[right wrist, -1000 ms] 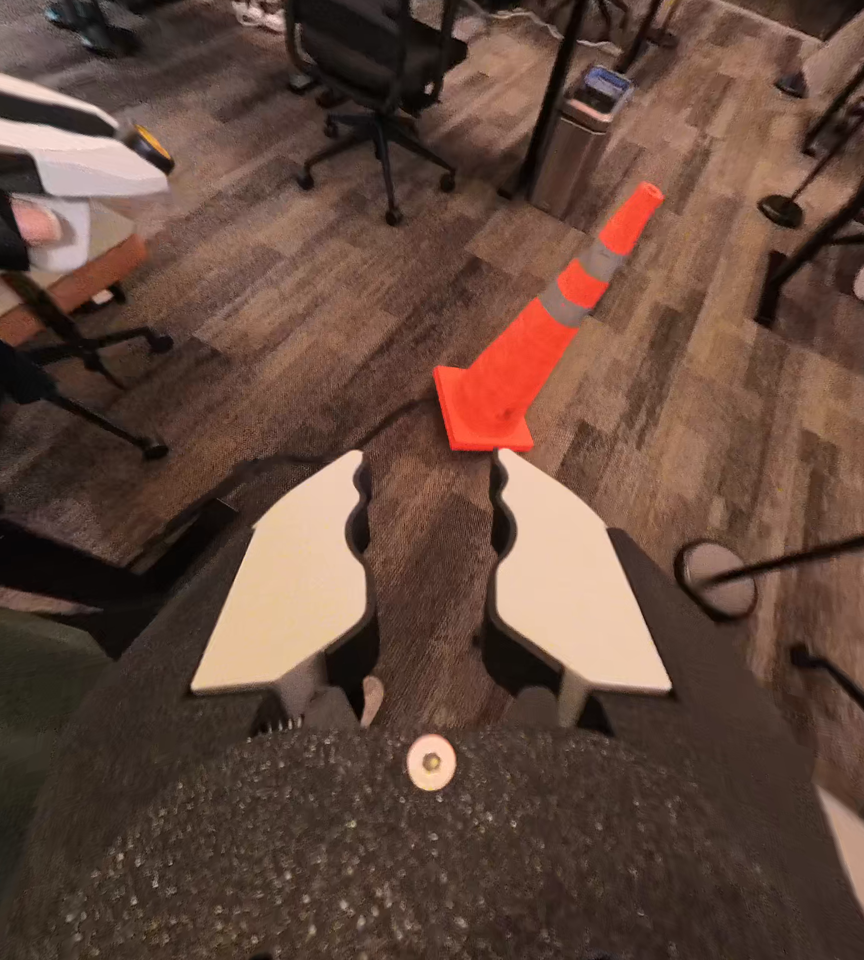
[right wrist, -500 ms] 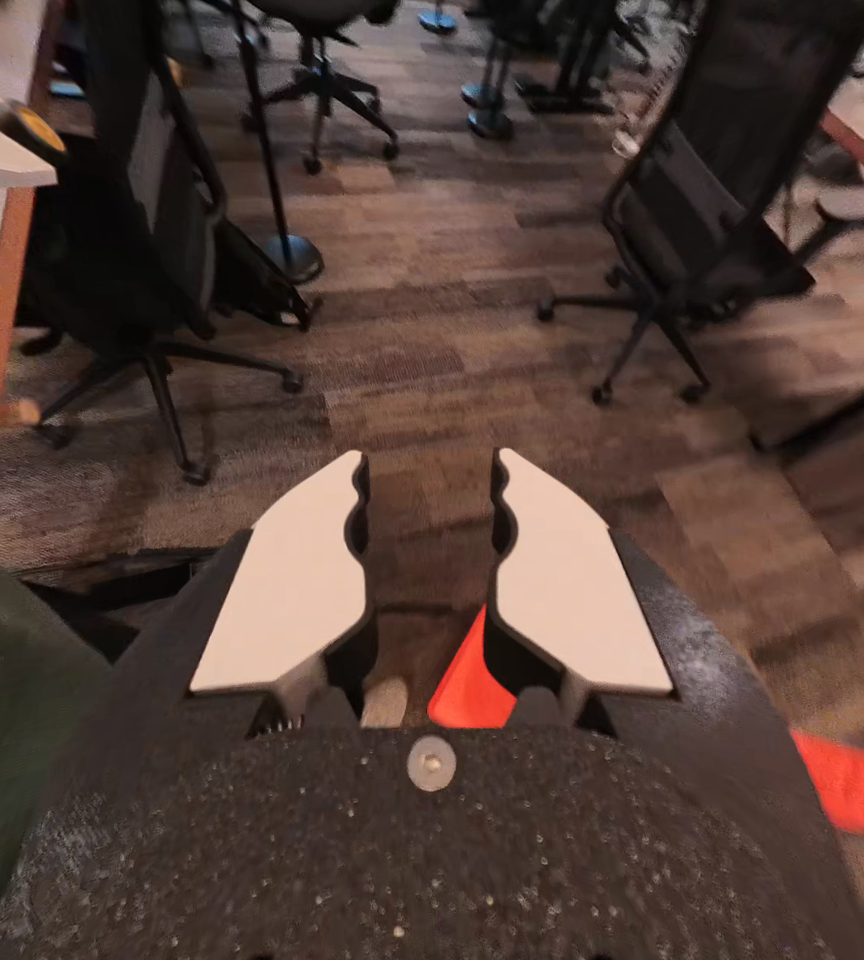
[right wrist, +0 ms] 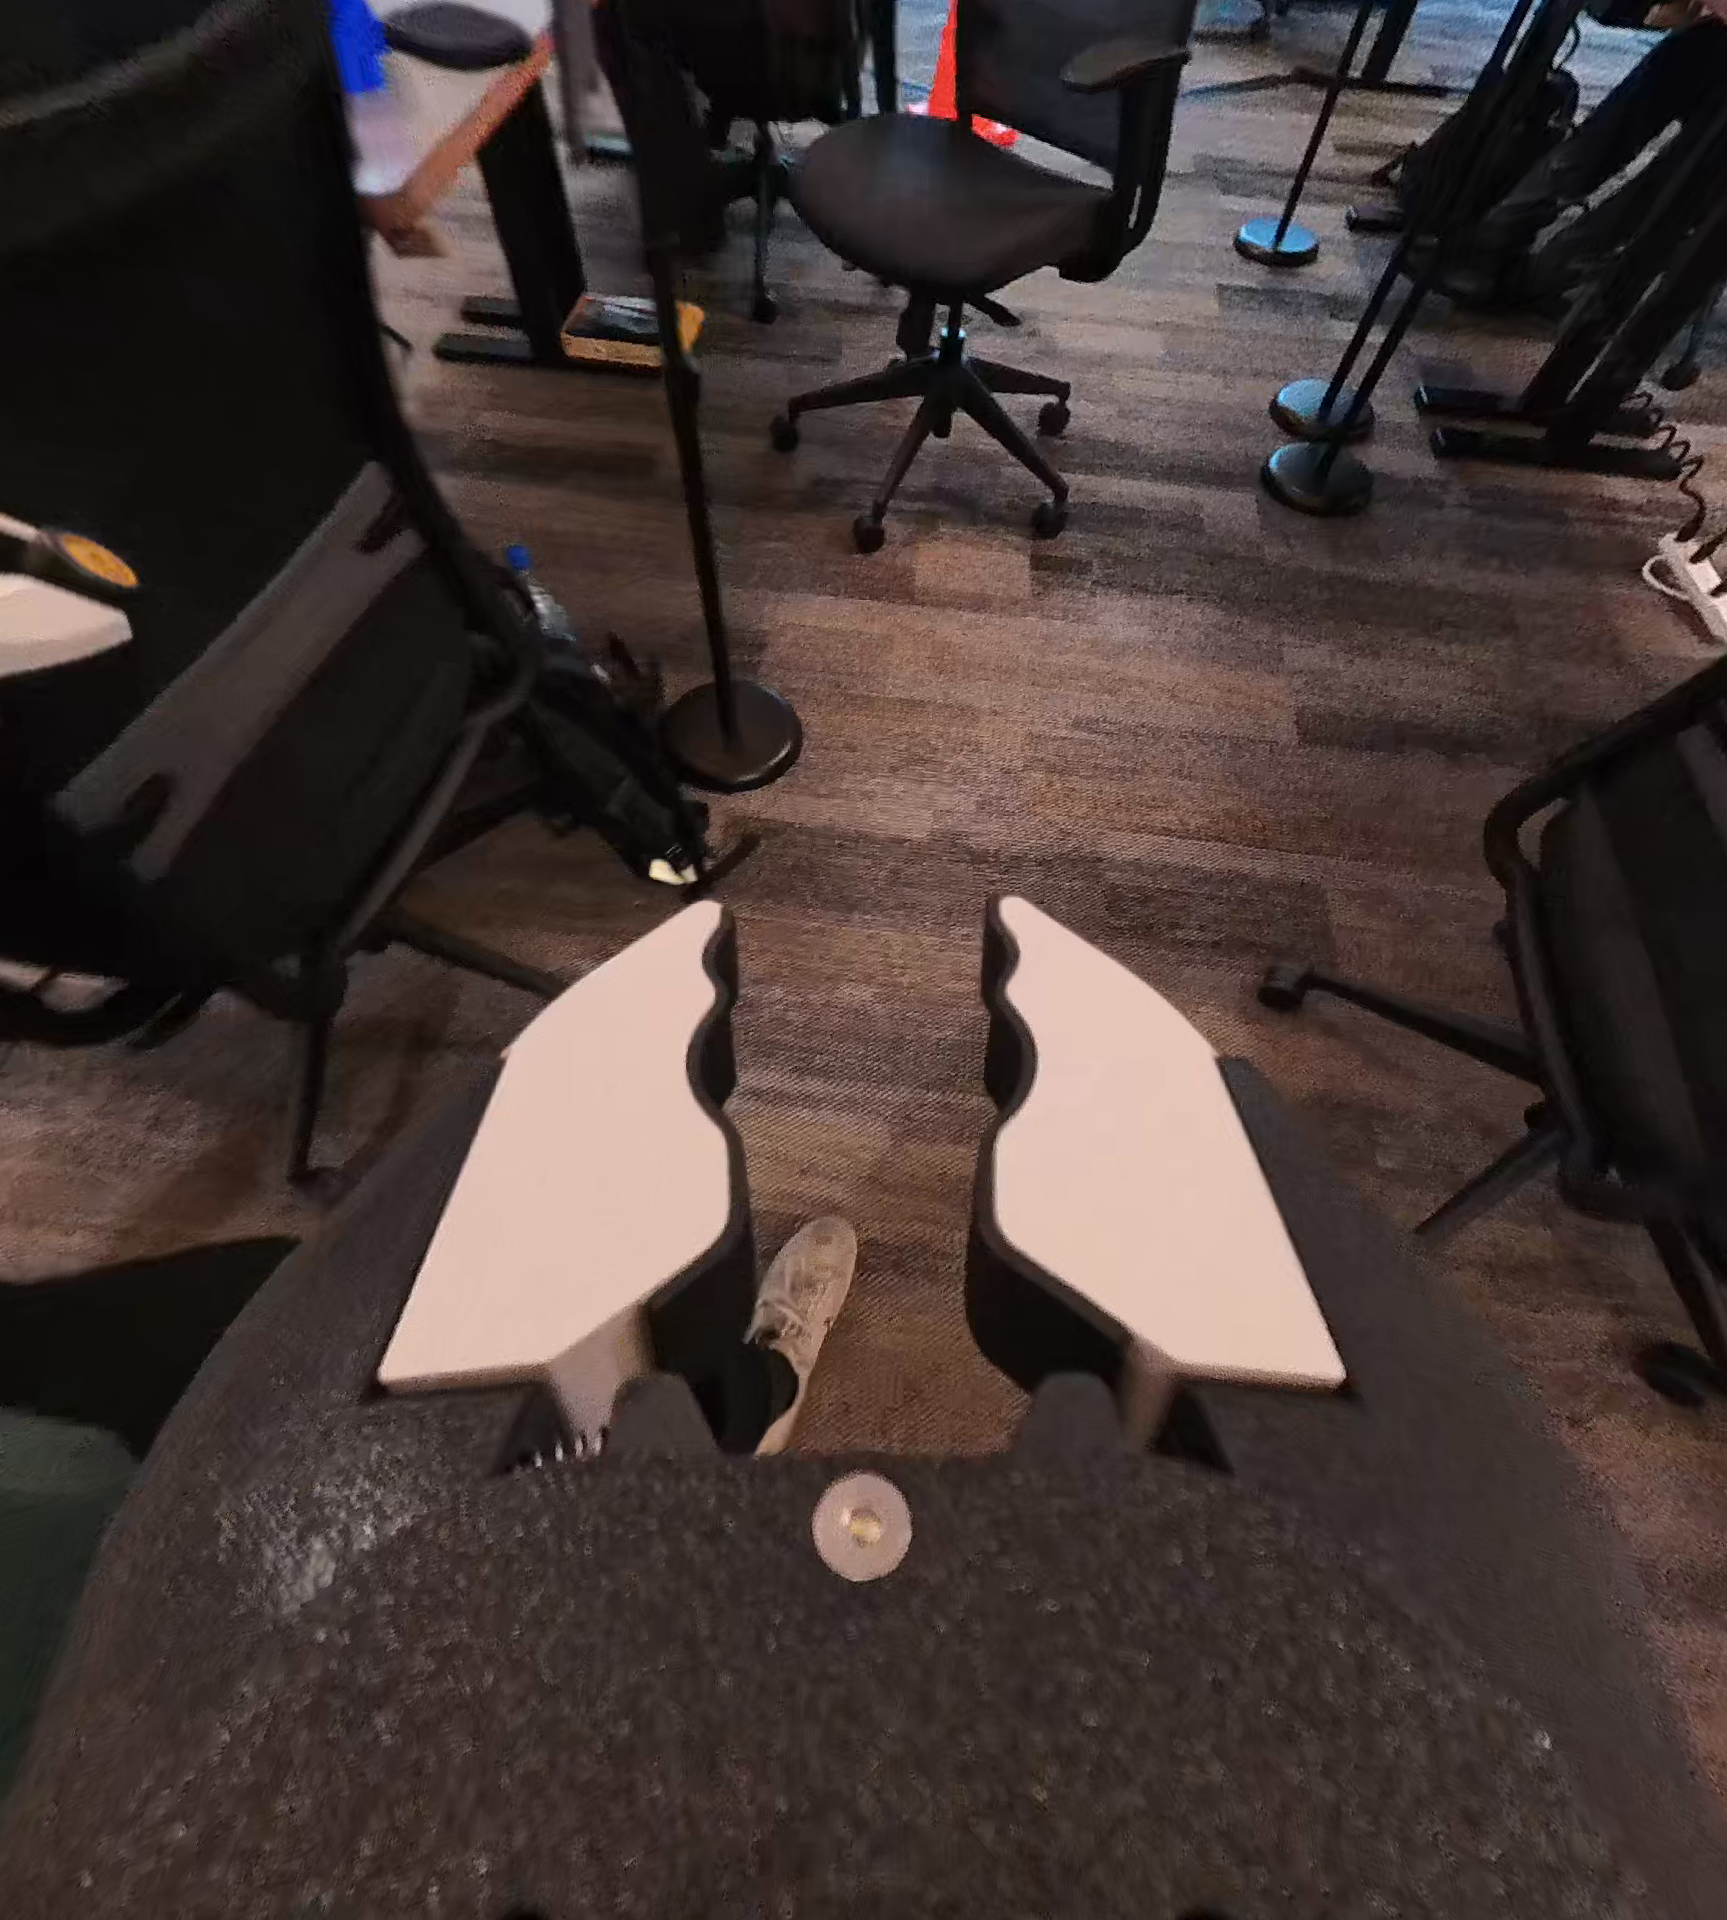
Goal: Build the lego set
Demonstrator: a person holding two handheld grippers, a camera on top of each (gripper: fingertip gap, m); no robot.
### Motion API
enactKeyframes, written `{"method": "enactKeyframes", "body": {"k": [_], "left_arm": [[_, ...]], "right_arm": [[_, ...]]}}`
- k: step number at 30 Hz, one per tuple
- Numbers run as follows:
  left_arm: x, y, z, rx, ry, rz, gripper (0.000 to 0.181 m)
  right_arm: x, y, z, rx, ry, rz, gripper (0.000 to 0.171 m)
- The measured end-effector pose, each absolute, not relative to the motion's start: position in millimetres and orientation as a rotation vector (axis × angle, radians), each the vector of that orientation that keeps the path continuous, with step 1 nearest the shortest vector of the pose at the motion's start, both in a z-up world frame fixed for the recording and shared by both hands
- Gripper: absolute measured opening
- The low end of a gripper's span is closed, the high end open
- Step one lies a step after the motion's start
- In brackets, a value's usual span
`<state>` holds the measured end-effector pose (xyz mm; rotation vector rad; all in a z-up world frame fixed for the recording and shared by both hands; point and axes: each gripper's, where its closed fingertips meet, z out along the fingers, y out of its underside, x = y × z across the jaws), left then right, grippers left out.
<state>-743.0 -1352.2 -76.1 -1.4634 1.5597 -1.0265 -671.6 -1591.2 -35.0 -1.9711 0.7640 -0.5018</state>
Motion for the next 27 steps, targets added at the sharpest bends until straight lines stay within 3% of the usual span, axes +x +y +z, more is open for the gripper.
{"method": "enactKeyframes", "body": {"k": [8, 14, 19, 27], "left_arm": [[-454.5, -1243.2, 7.8, -1.405, 1.434, -1.041, 0.025], [-307.6, -1136.2, -15.1, -1.459, 1.359, -0.887, 0.025], [-194.6, -1033.9, -27.4, -1.584, 1.211, -0.767, 0.025], [-44.2, -864.3, 6.4, -1.678, 0.995, -0.644, 0.025]], "right_arm": [[-407.1, -1495.6, -15.2, -1.984, 0.767, -0.425, 0.045], [-214.2, -1377.7, -49.2, -2.026, 0.618, -0.308, 0.045], [-53.7, -1241.3, -52.9, -2.086, 0.273, -0.288, 0.045], [119.0, -960.7, 16.3, -2.014, -0.254, -0.080, 0.045]]}}
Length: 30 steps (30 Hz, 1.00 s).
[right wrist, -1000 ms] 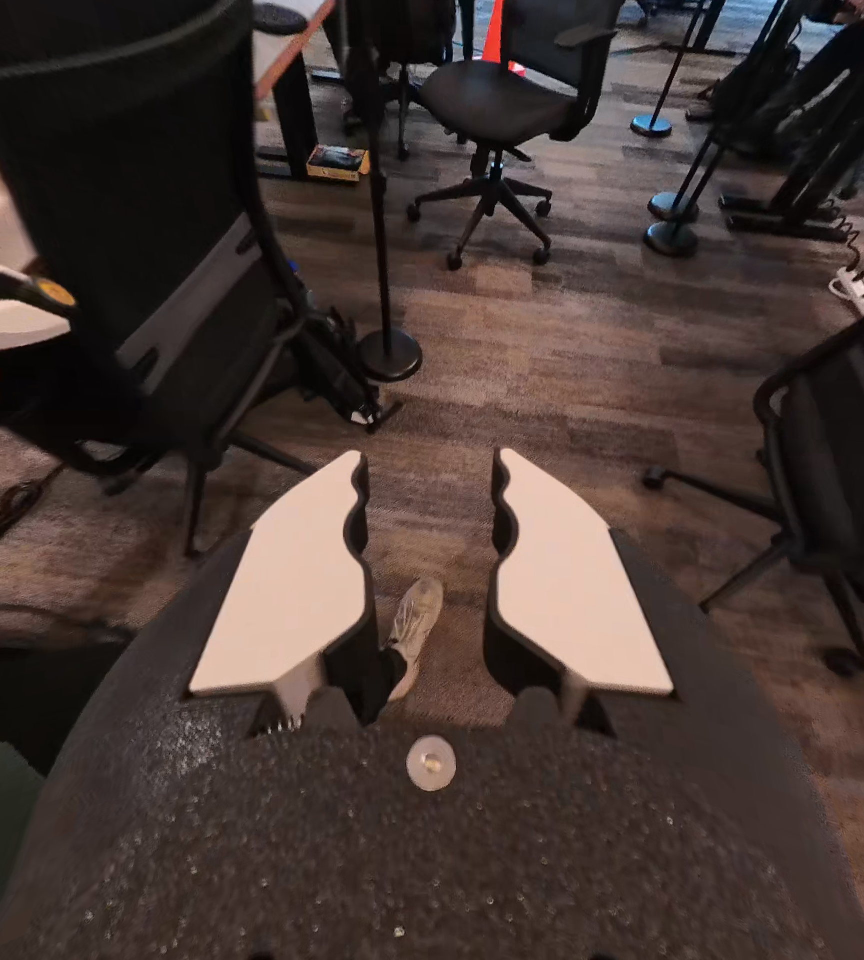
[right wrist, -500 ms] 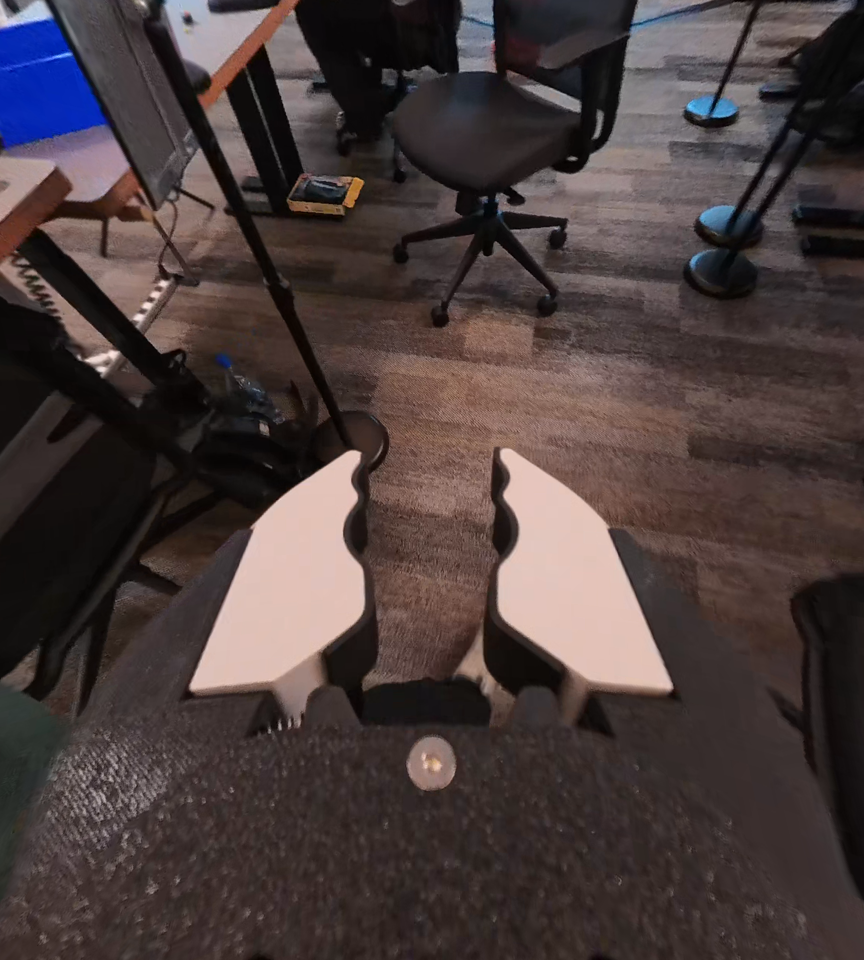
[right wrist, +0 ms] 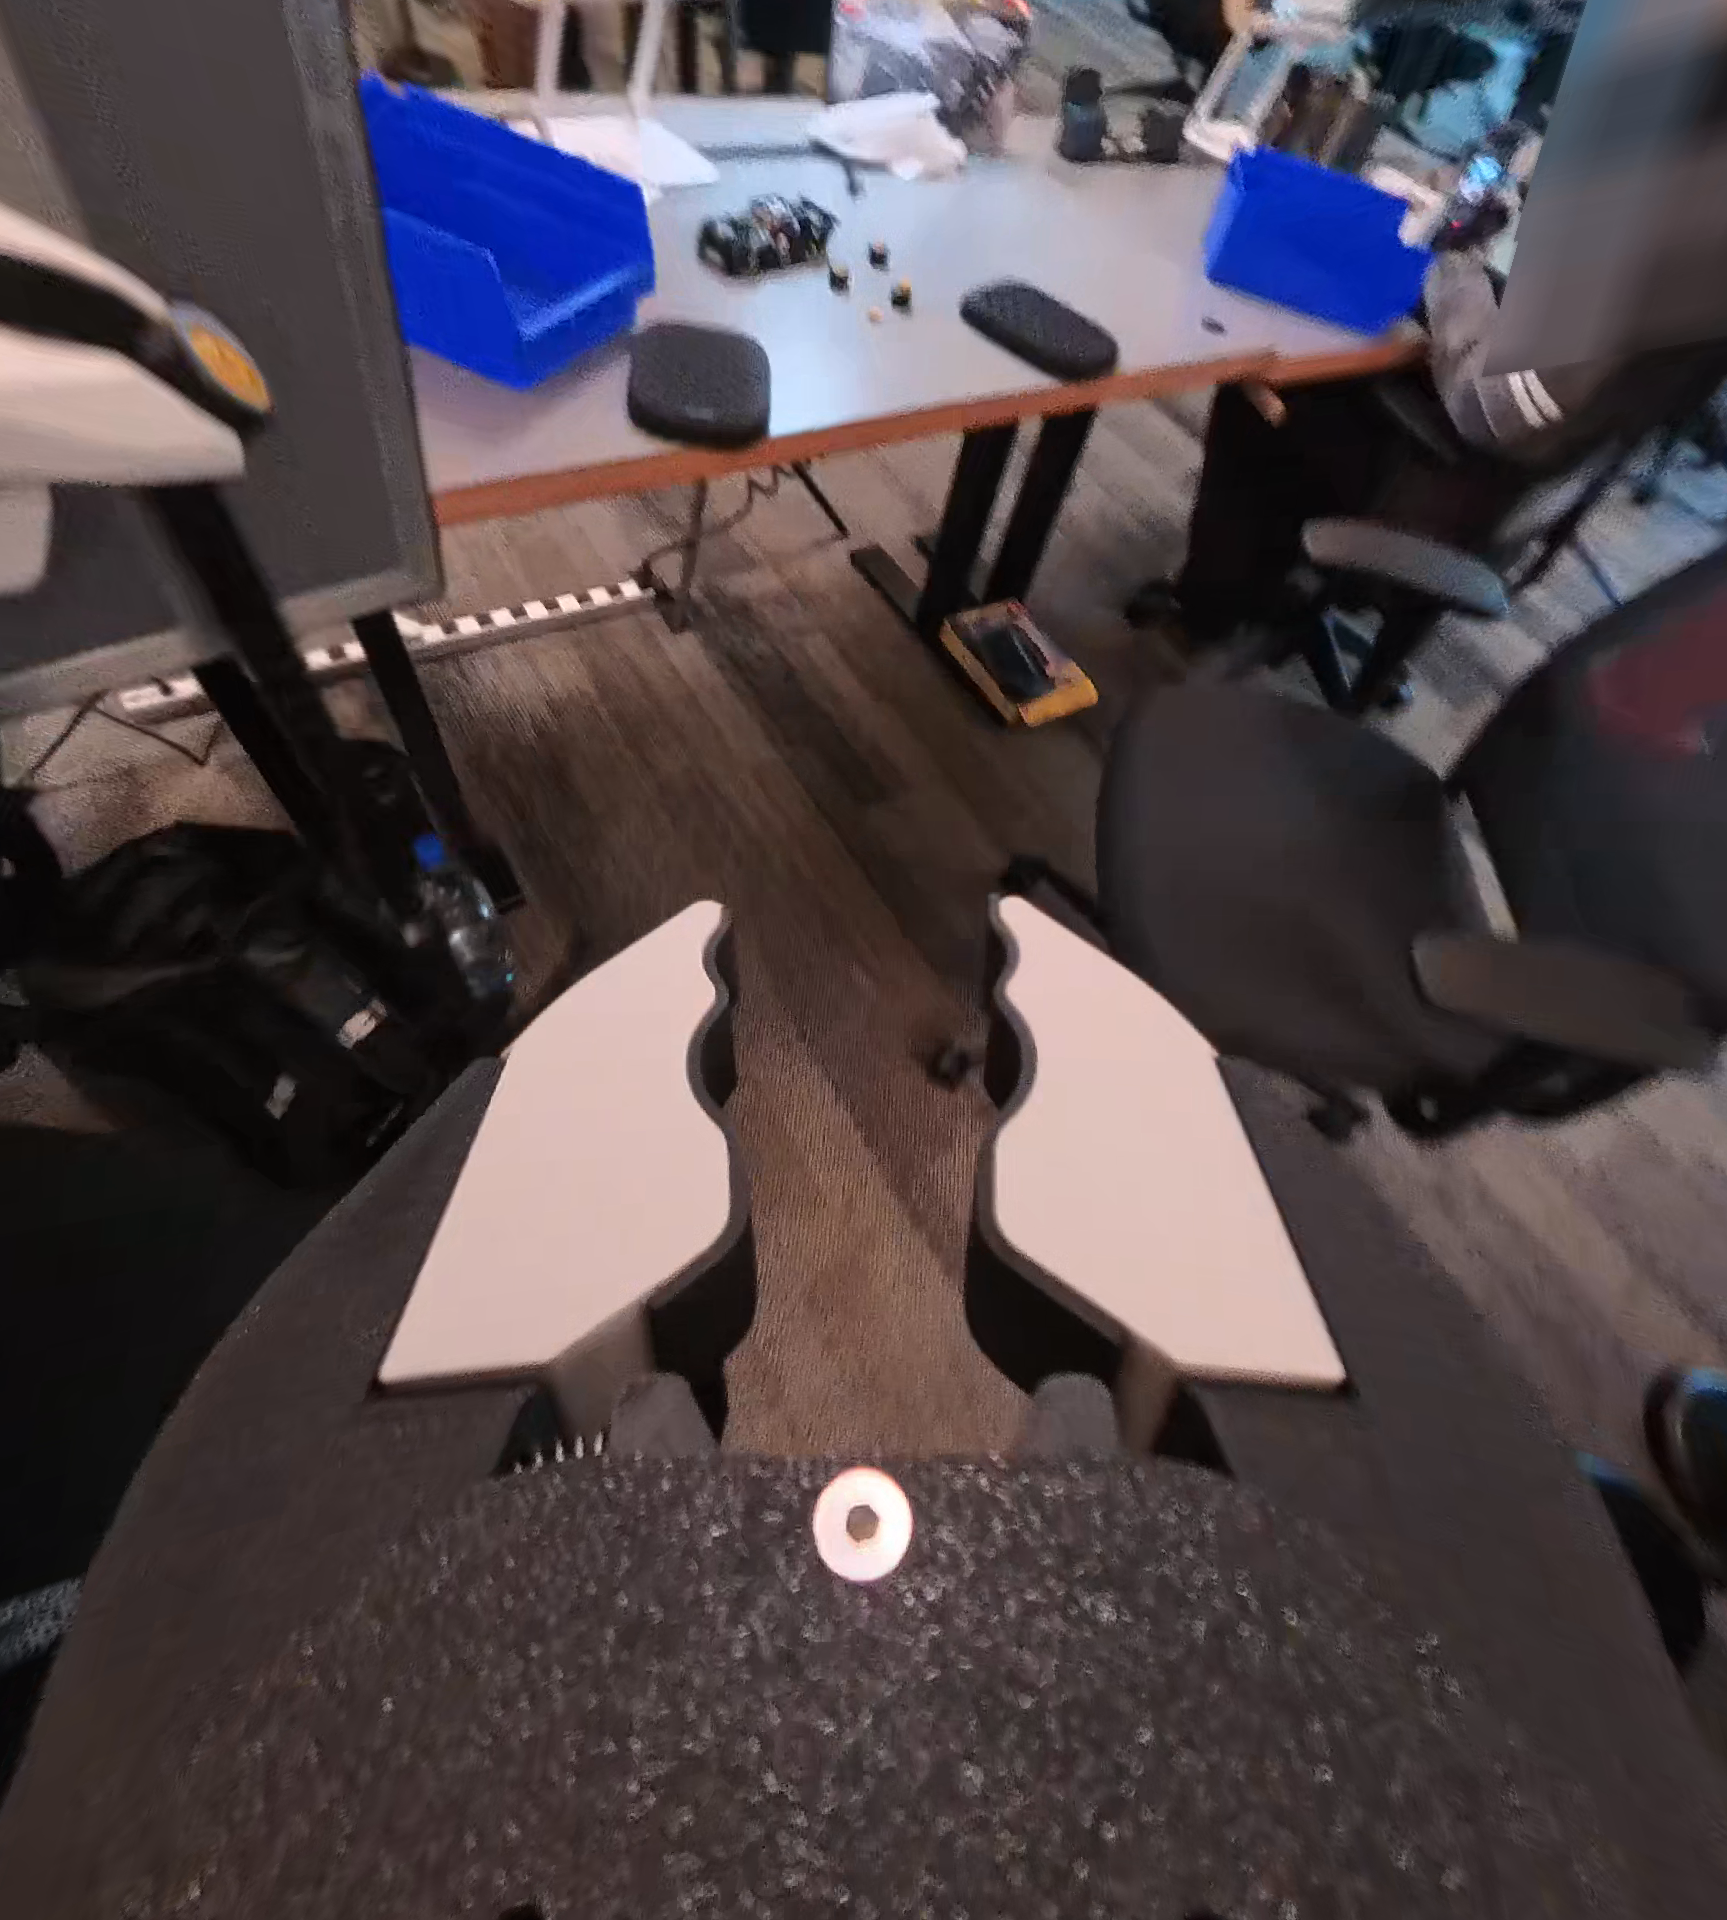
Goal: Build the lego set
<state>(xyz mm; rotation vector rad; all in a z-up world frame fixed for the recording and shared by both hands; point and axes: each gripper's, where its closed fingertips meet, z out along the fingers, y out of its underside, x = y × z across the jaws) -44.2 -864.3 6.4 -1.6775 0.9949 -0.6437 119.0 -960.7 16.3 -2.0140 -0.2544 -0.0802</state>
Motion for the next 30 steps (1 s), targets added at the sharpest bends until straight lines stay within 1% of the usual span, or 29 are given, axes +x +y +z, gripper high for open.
{"method": "enactKeyframes", "body": {"k": [3, 7, 11, 14, 16, 19, 21, 26, 30], "left_arm": [[-1.2, -787.6, -13.6, -1.712, 0.916, -0.599, 0.026], [48.2, -662.5, -38.5, -1.743, 0.795, -0.550, 0.026], [81.8, -525.6, -23.8, -1.723, 0.690, -0.504, 0.026], [82.8, -441.4, 1.2, -1.727, 0.590, -0.409, 0.025], [74.5, -397.2, 8.8, -1.749, 0.518, -0.336, 0.025], [54.0, -347.5, 3.3, -1.802, 0.399, -0.208, 0.025], [38.4, -324.2, -9.3, -1.849, 0.297, -0.122, 0.025], [11.4, -287.7, -59.1, -1.887, 0.017, 0.108, 0.026], [13.3, -279.8, -96.0, -1.808, -0.270, 0.230, 0.026]], "right_arm": [[164.0, -856.2, 17.7, -1.972, -0.313, -0.008, 0.045], [213.8, -728.1, 1.5, -1.954, -0.342, 0.035, 0.045], [249.3, -606.7, 0.1, -1.962, -0.405, 0.080, 0.044], [261.3, -514.3, 11.6, -1.942, -0.507, 0.144, 0.044], [263.0, -452.0, 16.8, -1.937, -0.574, 0.212, 0.044], [252.1, -361.7, 15.8, -1.918, -0.727, 0.319, 0.044], [236.5, -305.6, 5.2, -1.887, -0.874, 0.383, 0.044], [176.3, -187.5, -54.5, -1.702, -1.281, 0.624, 0.045], [149.5, -137.3, -102.8, -1.424, -1.541, 0.685, 0.043]]}}
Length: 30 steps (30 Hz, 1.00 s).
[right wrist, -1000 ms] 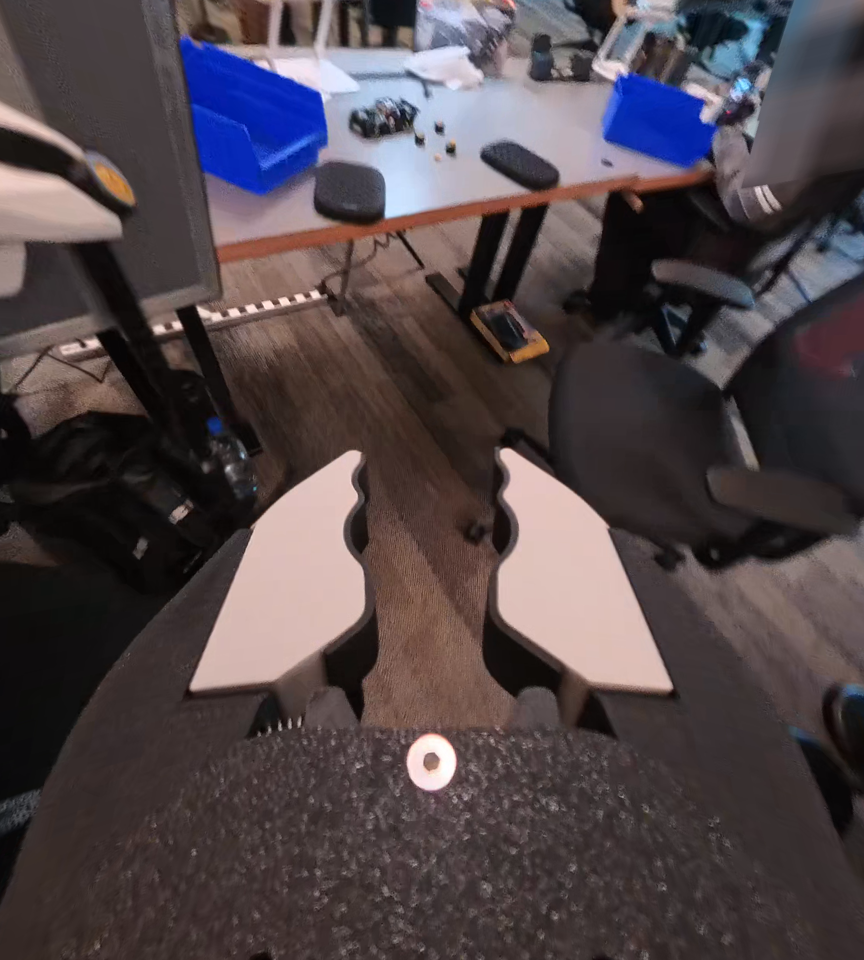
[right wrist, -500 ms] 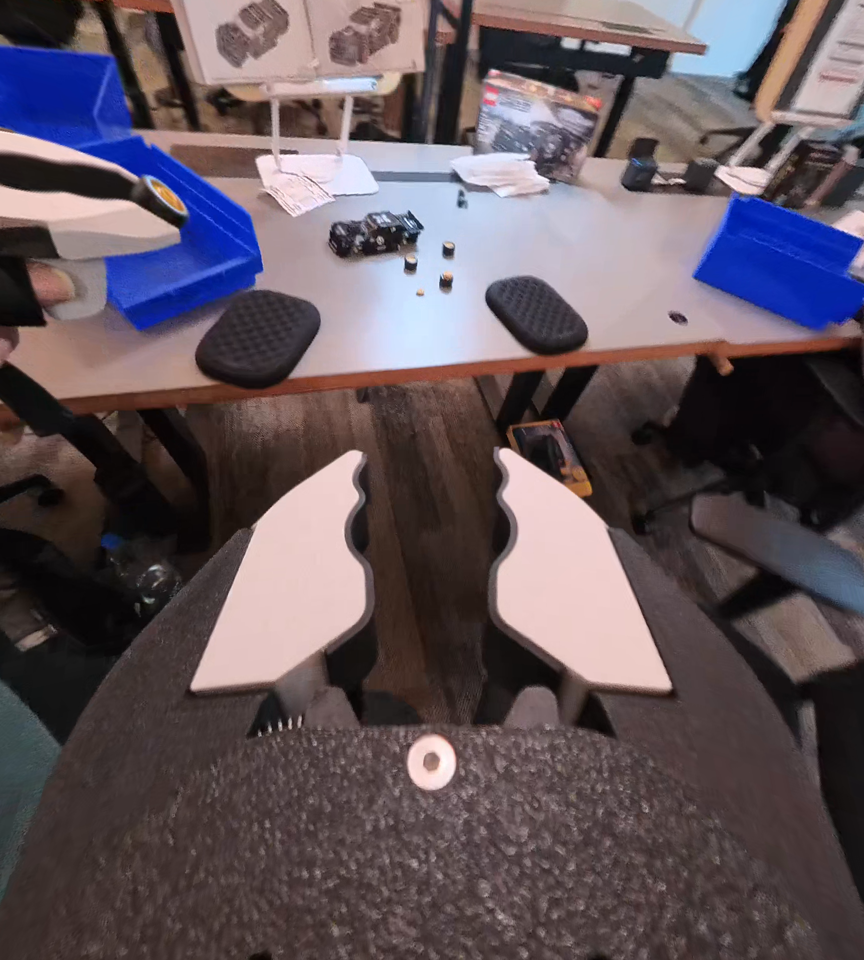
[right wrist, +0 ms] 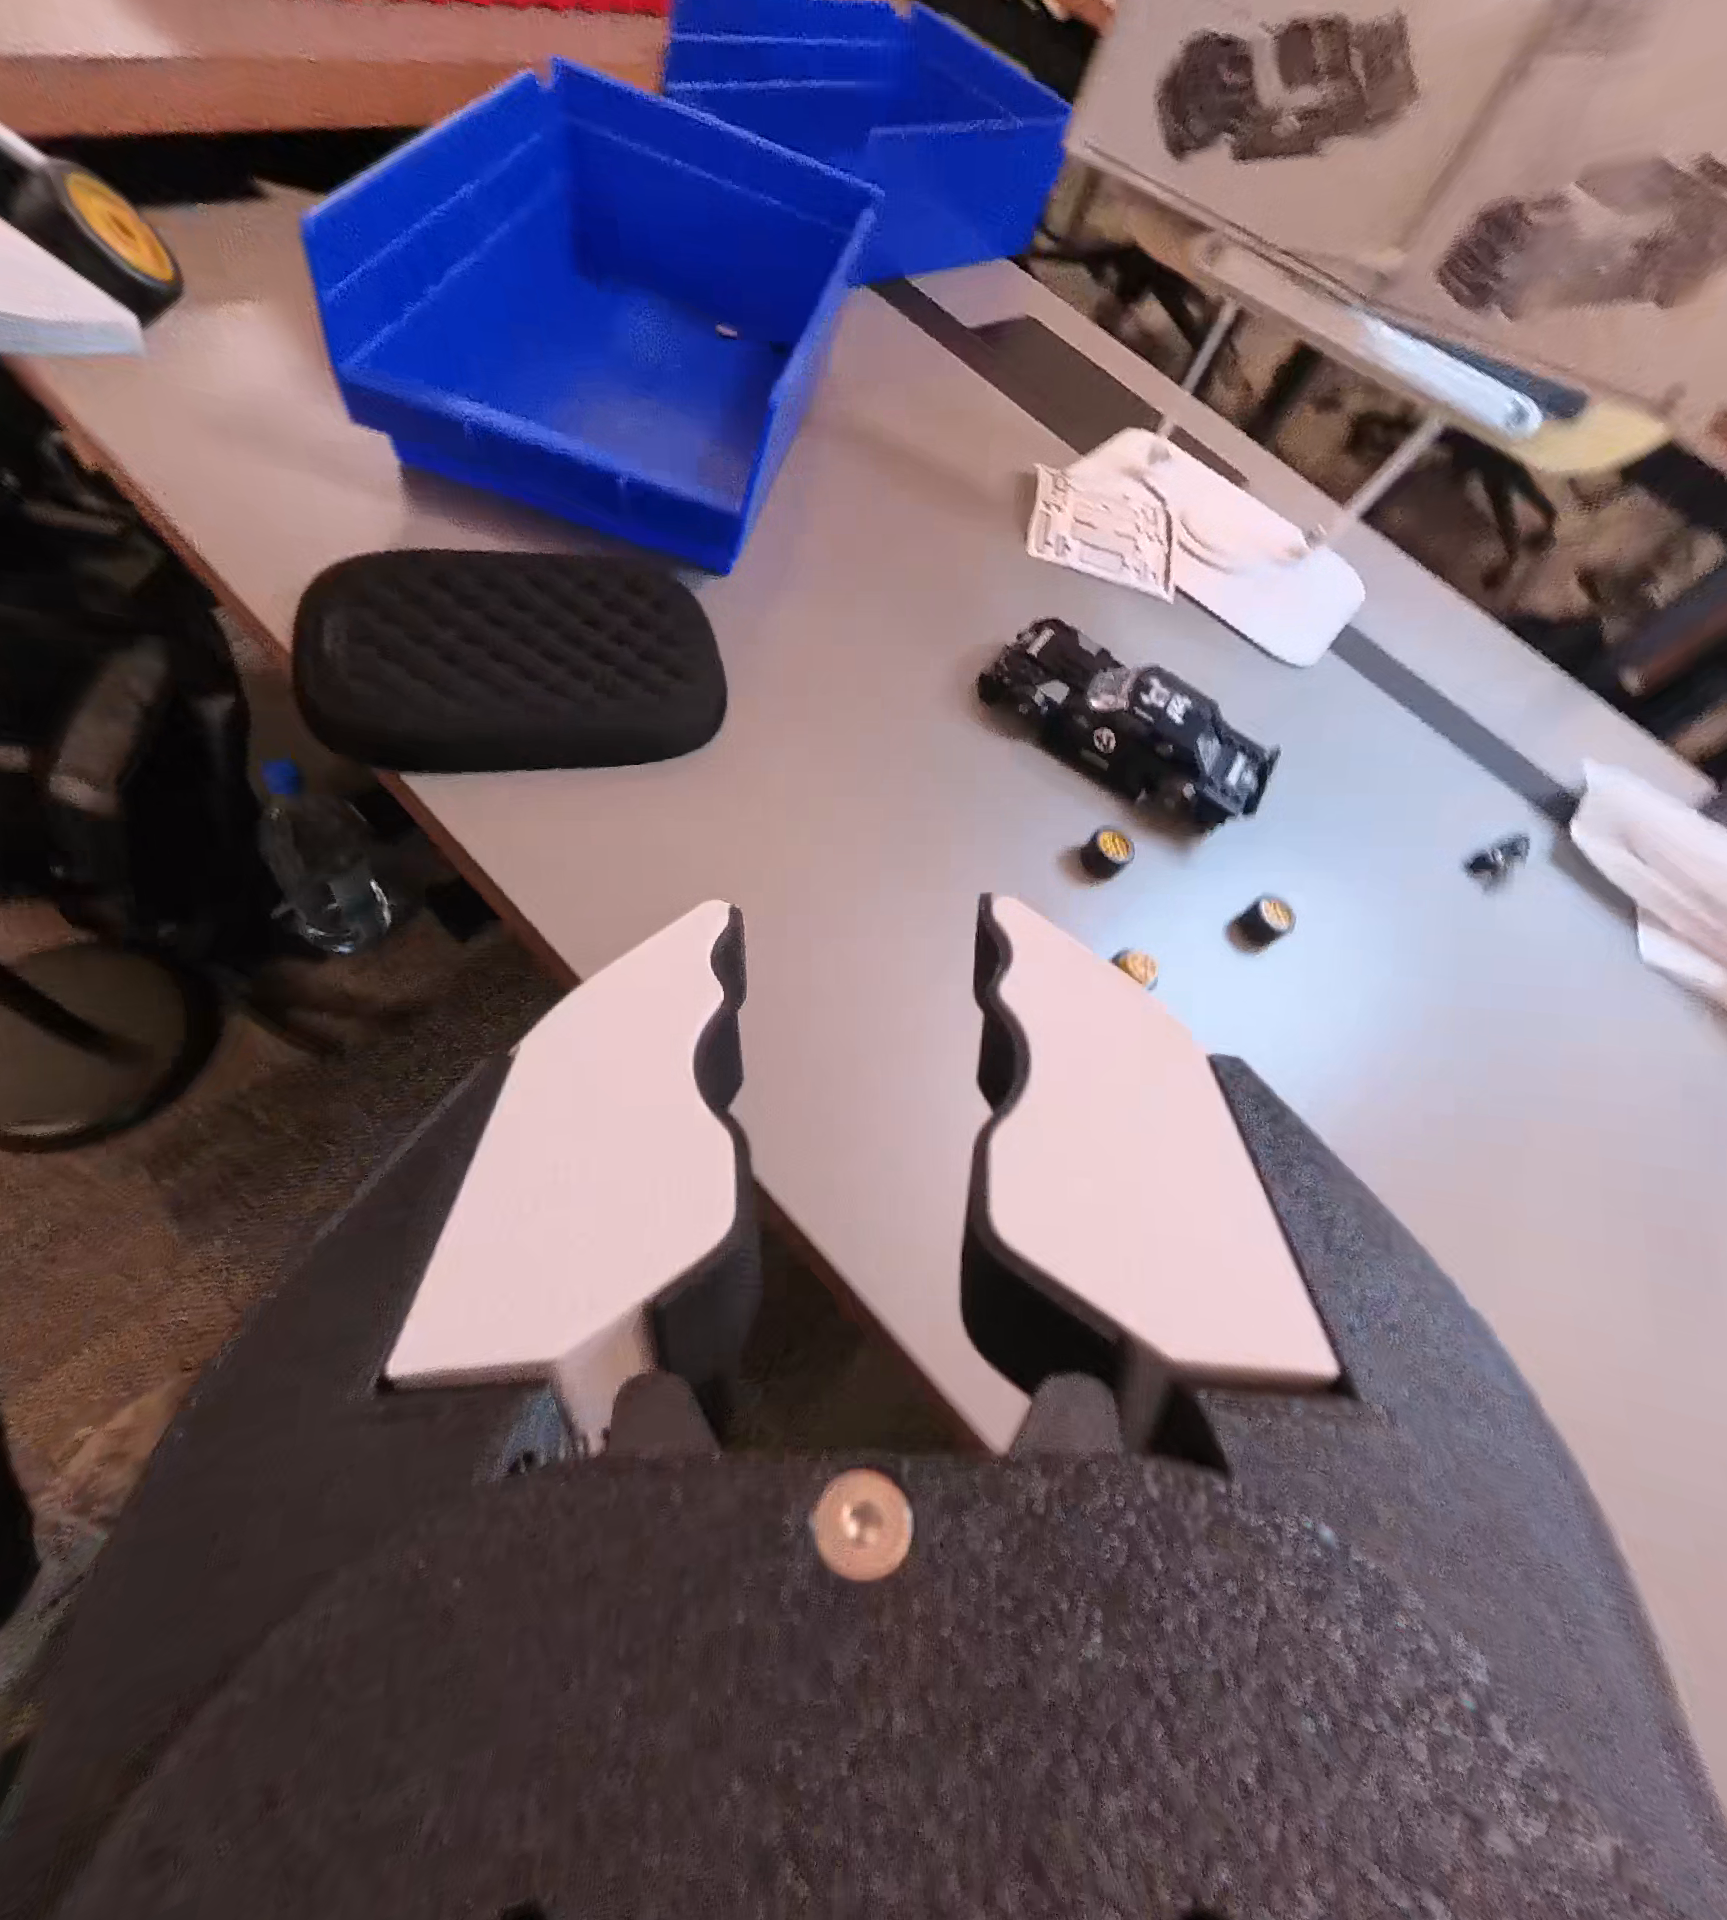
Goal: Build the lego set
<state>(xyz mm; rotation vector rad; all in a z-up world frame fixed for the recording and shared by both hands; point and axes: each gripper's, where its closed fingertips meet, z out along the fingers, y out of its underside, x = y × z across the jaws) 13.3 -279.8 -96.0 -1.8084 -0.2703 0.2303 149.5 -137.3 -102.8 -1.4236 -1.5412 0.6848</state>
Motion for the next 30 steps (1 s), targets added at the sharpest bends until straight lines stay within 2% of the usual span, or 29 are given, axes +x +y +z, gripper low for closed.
{"method": "enactKeyframes", "body": {"k": [3, 8, 12, 17, 22, 30], "left_arm": [[31.3, -284.2, -121.9, -1.751, -0.356, 0.286, 0.025], [73.7, -303.3, -196.7, -1.713, -0.298, 0.378, 0.025], [124.3, -319.1, -225.5, -1.677, -0.181, 0.460, 0.025], [203.2, -340.3, -224.4, -1.677, -0.291, 0.531, 0.025], [266.4, -355.2, -175.5, -1.633, -0.414, 0.532, 0.025], [288.4, -378.8, -174.6, -1.586, -0.504, 0.583, 0.025]], "right_arm": [[157.6, -127.5, -138.0, -1.413, -1.569, 0.816, 0.043], [200.7, -124.0, -210.2, -1.425, -1.548, 1.025, 0.045], [253.6, -115.2, -235.7, -1.376, -1.488, 1.100, 0.042], [335.6, -87.5, -244.1, -1.408, -1.347, 0.992, 0.041], [405.0, -73.0, -222.2, -1.494, -1.245, 0.963, 0.046], [442.4, -64.8, -207.7, -1.470, -1.171, 0.912, 0.046]]}}
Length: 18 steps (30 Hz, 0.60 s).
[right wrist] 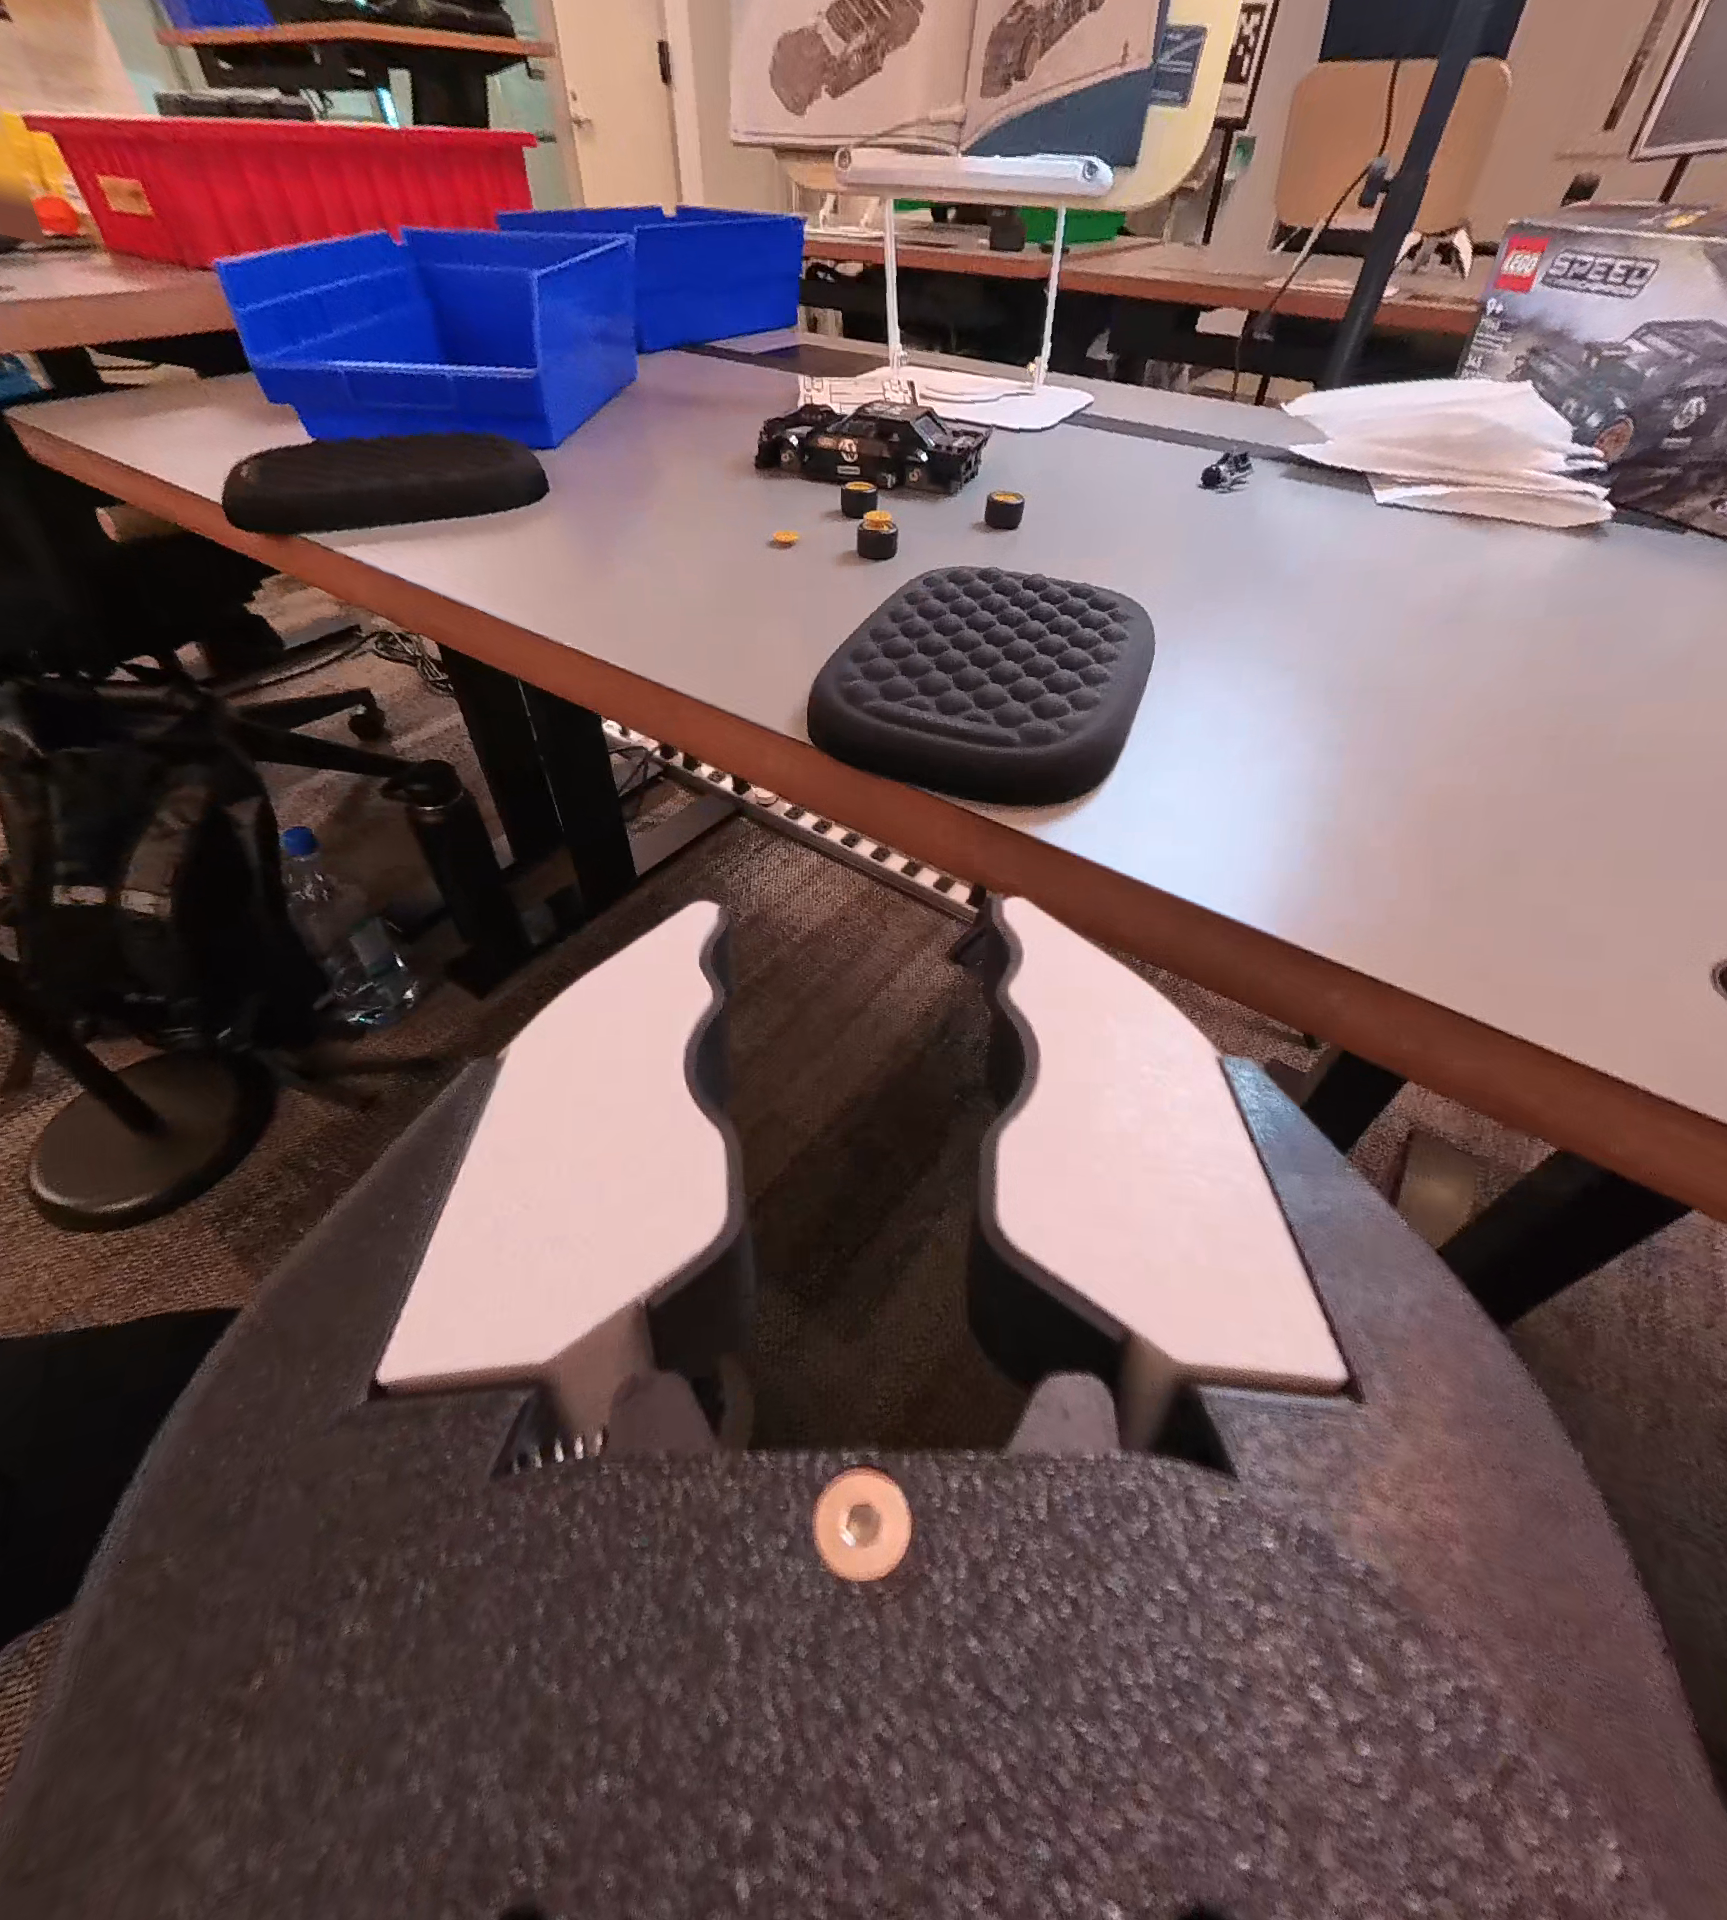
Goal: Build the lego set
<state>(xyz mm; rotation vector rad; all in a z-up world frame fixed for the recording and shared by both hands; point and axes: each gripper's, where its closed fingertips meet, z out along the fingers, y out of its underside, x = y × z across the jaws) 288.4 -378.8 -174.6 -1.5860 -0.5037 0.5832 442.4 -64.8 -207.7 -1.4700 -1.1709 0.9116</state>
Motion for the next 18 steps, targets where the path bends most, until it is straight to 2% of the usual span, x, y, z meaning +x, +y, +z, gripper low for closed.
{"method": "enactKeyframes", "body": {"k": [7, 18], "left_arm": [[218.2, -360.1, -185.4, -1.621, -0.467, 0.587, 0.025], [75.3, -240.4, -216.9, -1.653, -0.292, 0.484, 0.026]], "right_arm": [[371.1, -54.5, -192.1, -1.443, -1.144, 0.896, 0.047], [218.9, -38.7, -181.2, -1.348, -1.197, 0.871, 0.049]]}}
